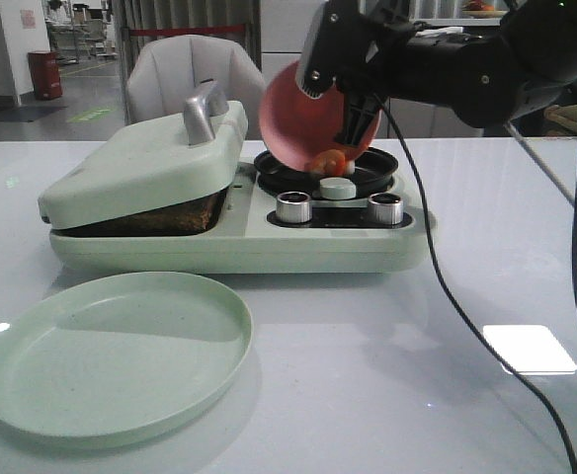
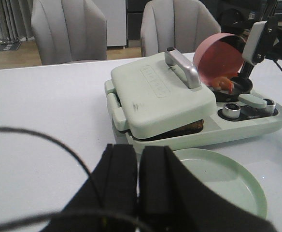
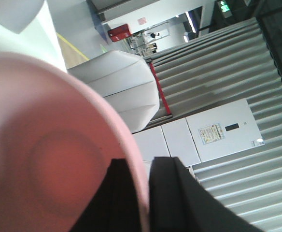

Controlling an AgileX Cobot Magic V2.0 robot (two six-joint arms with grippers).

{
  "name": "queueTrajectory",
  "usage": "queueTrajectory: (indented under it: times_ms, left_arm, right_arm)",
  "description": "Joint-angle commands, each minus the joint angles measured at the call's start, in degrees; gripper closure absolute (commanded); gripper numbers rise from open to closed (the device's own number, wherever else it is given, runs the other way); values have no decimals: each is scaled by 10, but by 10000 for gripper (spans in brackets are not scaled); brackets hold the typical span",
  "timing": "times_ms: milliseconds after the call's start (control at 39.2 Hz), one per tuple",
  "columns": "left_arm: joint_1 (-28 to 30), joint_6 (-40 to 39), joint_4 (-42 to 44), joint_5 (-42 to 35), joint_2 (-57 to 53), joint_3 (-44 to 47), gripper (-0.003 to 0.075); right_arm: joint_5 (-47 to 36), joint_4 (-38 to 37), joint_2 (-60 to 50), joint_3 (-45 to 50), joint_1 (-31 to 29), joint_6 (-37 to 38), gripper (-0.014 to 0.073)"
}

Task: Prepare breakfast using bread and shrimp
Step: 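Tilt the pink bowl over the black frying pan to pour shrimp, then carry the emptied pink bowl back away from the frying pan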

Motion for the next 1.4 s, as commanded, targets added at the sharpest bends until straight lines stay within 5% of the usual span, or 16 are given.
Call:
queueTrajectory:
  times_ms: [0, 153, 255, 561, 917, 1147, 1376]
  left_arm:
    - [-1, -4, -5, -42, 7, -16, 586]
    - [-1, -4, -5, -42, 7, -16, 586]
    - [-1, -4, -5, -42, 7, -16, 586]
    - [-1, -4, -5, -42, 7, -16, 586]
    - [-1, -4, -5, -42, 7, -16, 586]
    - [-1, -4, -5, -42, 7, -16, 586]
    - [-1, -4, -5, -42, 7, -16, 586]
  right_arm:
    - [-40, -19, -35, -32, -3, -6, 451]
    - [-40, -27, -35, -43, -3, -6, 451]
    - [-44, 35, -35, -43, -3, 14, 451]
    - [-51, 404, -51, -46, -3, 238, 451]
    - [360, 647, -199, -46, -45, 251, 451]
    - [639, 649, -264, -46, -139, 249, 451]
    - [828, 462, -297, -46, -204, 272, 451]
